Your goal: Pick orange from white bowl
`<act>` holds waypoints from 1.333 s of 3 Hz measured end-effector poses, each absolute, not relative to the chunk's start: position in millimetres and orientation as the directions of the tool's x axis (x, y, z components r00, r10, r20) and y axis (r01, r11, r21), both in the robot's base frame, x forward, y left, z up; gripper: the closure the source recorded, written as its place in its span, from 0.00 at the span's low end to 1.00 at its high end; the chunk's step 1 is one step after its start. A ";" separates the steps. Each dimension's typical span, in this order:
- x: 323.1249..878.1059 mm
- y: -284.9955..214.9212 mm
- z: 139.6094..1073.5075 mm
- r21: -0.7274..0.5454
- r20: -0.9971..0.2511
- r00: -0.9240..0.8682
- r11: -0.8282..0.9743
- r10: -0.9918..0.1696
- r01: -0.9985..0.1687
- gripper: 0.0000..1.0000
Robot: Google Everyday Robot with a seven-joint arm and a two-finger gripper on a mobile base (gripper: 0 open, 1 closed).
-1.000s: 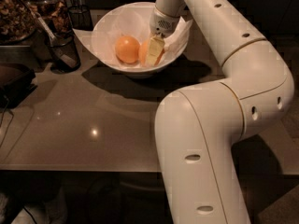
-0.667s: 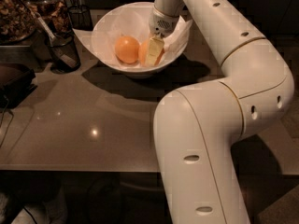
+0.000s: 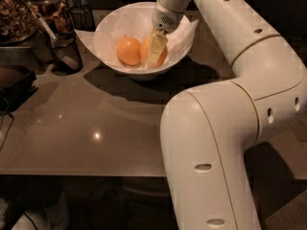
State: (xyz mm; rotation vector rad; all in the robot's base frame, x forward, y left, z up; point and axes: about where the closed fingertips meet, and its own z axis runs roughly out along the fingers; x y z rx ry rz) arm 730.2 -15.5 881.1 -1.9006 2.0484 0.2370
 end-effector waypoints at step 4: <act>694.8 8.3 945.6 -0.235 -0.396 0.069 0.029 -0.916 -0.972 1.00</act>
Offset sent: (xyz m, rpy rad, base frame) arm -0.0532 0.0225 0.0732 0.0287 -0.1479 0.0686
